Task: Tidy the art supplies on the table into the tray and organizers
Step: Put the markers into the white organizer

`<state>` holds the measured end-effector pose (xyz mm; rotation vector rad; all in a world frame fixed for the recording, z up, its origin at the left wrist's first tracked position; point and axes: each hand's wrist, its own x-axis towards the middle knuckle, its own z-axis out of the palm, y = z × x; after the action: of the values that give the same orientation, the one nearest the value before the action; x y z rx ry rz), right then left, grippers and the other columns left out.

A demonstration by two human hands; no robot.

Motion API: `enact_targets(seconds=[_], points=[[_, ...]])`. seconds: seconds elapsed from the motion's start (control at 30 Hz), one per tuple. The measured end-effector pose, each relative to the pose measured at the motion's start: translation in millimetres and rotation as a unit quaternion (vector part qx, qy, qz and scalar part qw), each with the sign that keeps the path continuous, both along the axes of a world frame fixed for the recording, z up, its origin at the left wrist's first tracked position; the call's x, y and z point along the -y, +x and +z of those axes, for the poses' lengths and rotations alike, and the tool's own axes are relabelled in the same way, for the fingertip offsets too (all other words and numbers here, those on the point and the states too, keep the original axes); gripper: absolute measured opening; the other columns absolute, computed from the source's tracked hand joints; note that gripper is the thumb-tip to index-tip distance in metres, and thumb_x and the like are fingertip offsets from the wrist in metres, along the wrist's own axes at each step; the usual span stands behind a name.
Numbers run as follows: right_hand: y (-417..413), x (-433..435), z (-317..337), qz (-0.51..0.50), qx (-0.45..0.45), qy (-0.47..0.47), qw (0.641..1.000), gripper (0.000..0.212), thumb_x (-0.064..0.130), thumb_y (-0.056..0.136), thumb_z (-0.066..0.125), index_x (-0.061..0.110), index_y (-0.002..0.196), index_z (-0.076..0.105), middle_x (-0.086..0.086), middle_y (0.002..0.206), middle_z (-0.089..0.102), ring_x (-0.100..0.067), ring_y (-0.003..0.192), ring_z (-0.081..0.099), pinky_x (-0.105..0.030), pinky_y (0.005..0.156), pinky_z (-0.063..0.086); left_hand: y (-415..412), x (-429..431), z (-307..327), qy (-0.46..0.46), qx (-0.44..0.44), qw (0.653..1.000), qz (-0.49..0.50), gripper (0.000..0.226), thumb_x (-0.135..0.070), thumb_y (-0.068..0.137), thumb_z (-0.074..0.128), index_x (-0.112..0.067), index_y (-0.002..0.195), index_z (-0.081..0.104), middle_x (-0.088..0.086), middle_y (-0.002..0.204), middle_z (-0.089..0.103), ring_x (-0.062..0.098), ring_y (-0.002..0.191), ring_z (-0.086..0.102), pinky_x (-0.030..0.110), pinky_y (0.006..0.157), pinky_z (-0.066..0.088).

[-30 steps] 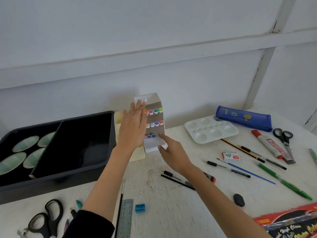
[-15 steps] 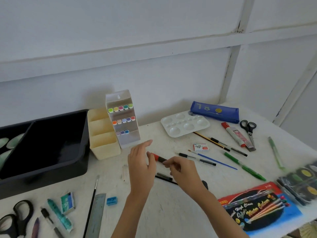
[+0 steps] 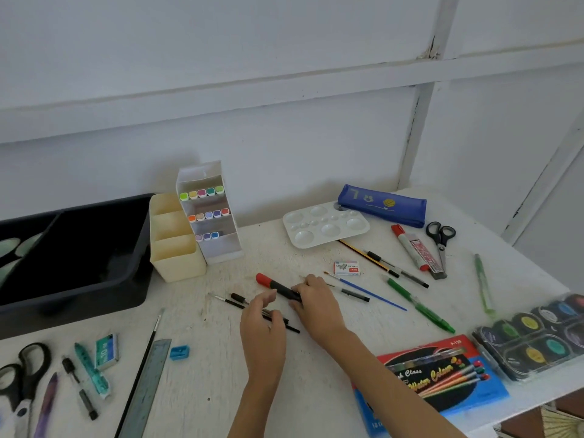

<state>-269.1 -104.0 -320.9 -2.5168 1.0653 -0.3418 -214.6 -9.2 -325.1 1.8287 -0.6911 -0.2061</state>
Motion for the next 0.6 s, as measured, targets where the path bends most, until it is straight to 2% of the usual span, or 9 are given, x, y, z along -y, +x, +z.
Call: enact_targets(seconds=[0.1, 0.2, 0.3, 0.4, 0.5, 0.53, 0.6], points=[[-11, 4, 2, -0.024, 0.041, 0.036, 0.998, 0.03, 0.026, 0.095, 0.053, 0.013, 0.122, 0.057, -0.004, 0.114, 0.049, -0.014, 0.103, 0.046, -0.022, 0.083, 0.045, -8, 4, -1, -0.006, -0.017, 1.0, 0.007, 0.037, 0.003, 0.088, 0.05, -0.023, 0.112, 0.059, -0.007, 0.11, 0.06, 0.01, 0.107, 0.053, 0.025, 0.092, 0.043], [-34, 13, 13, -0.083, 0.107, 0.089, 0.987, 0.027, 0.028, 0.094, 0.055, 0.014, 0.117, 0.059, -0.003, 0.111, 0.052, -0.009, 0.091, 0.049, -0.014, 0.072, 0.039, -18, 17, 2, -0.012, -0.027, 1.0, 0.011, 0.035, 0.003, 0.088, 0.049, -0.022, 0.11, 0.06, -0.007, 0.108, 0.061, 0.012, 0.105, 0.055, 0.032, 0.091, 0.048], [-66, 31, 24, -0.143, 0.187, 0.126, 0.964, 0.021, 0.024, 0.091, 0.061, 0.014, 0.108, 0.065, -0.001, 0.099, 0.061, -0.008, 0.082, 0.054, -0.01, 0.06, 0.037, -35, 39, 10, -0.017, -0.035, 0.999, -0.007, 0.029, 0.0, 0.09, 0.05, -0.02, 0.108, 0.061, -0.006, 0.104, 0.062, 0.006, 0.098, 0.055, 0.026, 0.087, 0.049], [-103, 52, 33, -0.201, 0.246, 0.16, 0.935, 0.018, 0.021, 0.088, 0.064, 0.012, 0.104, 0.067, 0.001, 0.093, 0.065, -0.009, 0.083, 0.058, -0.014, 0.068, 0.043, -56, 70, 19, -0.013, -0.041, 0.997, -0.067, 0.023, -0.002, 0.091, 0.052, -0.015, 0.106, 0.062, -0.004, 0.102, 0.061, 0.005, 0.091, 0.057, 0.006, 0.072, 0.045], [-141, 71, 37, -0.27, 0.294, 0.207, 0.893, 0.021, 0.021, 0.087, 0.066, 0.01, 0.105, 0.067, 0.002, 0.089, 0.067, -0.013, 0.082, 0.061, -0.032, 0.082, 0.053, -78, 109, 23, 0.009, -0.025, 0.991, -0.134, 0.02, -0.005, 0.091, 0.054, -0.013, 0.107, 0.062, -0.003, 0.101, 0.061, 0.005, 0.088, 0.057, 0.006, 0.07, 0.044], [-152, 77, 37, -0.291, 0.309, 0.22, 0.878, 0.021, 0.021, 0.086, 0.067, 0.009, 0.104, 0.067, 0.001, 0.088, 0.067, -0.015, 0.08, 0.063, -0.033, 0.08, 0.054, -85, 123, 23, 0.016, -0.019, 0.988, -0.15, 0.019, -0.005, 0.091, 0.054, -0.013, 0.106, 0.062, -0.003, 0.1, 0.06, 0.005, 0.087, 0.057, 0.006, 0.07, 0.044], [-173, 87, 36, -0.316, 0.343, 0.251, 0.848, 0.023, 0.017, 0.085, 0.069, 0.007, 0.105, 0.066, -0.005, 0.085, 0.068, -0.02, 0.072, 0.065, -0.028, 0.066, 0.056, -99, 150, 23, 0.028, -0.007, 0.984, -0.175, 0.018, -0.005, 0.091, 0.054, -0.012, 0.106, 0.062, -0.002, 0.099, 0.06, 0.004, 0.086, 0.056, 0.008, 0.072, 0.046]])
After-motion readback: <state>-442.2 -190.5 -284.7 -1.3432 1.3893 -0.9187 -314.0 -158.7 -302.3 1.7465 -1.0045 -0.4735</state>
